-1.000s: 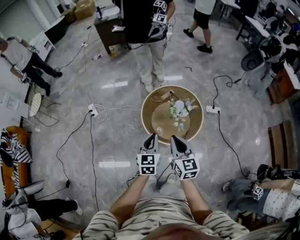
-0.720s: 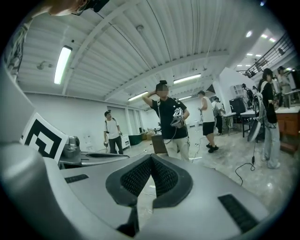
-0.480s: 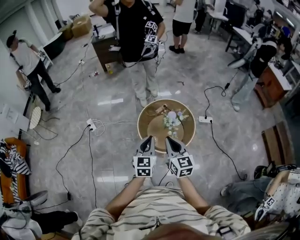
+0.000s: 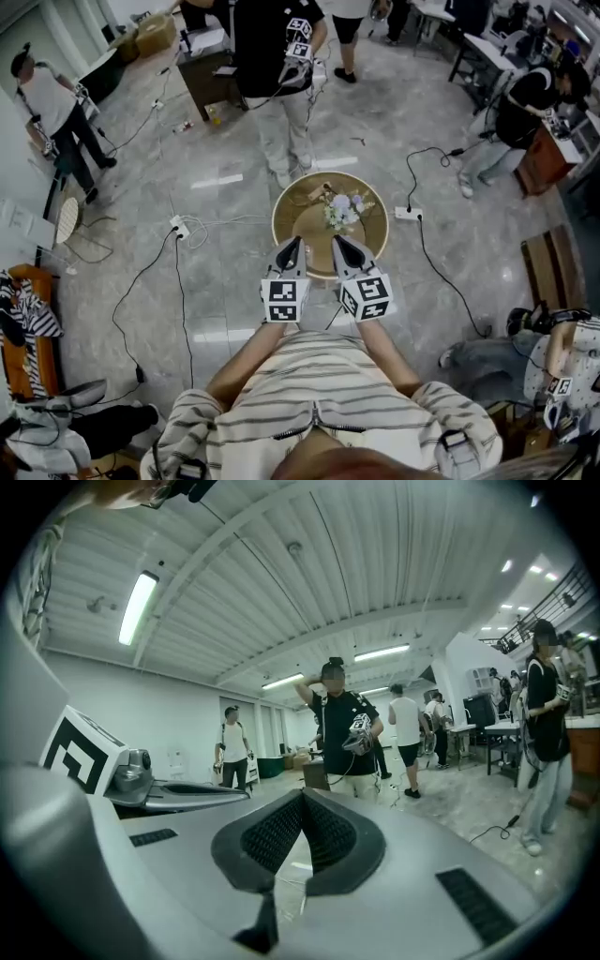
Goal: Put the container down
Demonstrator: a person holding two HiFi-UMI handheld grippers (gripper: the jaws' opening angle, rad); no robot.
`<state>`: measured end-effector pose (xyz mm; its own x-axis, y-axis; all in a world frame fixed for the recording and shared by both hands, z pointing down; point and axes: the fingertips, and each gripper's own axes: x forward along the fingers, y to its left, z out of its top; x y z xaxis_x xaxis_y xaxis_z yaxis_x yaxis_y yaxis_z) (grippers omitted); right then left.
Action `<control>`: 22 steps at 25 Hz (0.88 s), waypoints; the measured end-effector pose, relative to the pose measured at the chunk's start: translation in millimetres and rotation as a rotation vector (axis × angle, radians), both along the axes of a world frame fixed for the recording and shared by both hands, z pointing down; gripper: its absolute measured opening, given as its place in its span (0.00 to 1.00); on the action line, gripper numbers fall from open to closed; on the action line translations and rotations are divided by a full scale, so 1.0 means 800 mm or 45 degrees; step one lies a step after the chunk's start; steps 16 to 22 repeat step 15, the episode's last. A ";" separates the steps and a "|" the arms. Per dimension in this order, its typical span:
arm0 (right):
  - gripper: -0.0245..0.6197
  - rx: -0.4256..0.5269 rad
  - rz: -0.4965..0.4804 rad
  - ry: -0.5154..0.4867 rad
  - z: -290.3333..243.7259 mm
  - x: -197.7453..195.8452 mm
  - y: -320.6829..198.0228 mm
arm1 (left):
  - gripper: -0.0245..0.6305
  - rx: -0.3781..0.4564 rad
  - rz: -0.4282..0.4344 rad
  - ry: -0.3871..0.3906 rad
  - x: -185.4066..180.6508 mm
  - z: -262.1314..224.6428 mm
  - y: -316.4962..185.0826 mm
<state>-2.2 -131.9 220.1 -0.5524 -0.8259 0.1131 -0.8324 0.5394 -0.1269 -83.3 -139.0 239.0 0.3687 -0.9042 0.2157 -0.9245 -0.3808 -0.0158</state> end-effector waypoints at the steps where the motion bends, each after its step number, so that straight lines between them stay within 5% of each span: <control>1: 0.05 0.005 0.004 0.004 -0.001 0.002 -0.002 | 0.04 0.006 0.000 0.003 0.000 -0.003 -0.002; 22: 0.05 0.048 0.022 0.009 -0.011 0.023 -0.037 | 0.04 0.067 0.010 0.032 0.016 -0.026 -0.029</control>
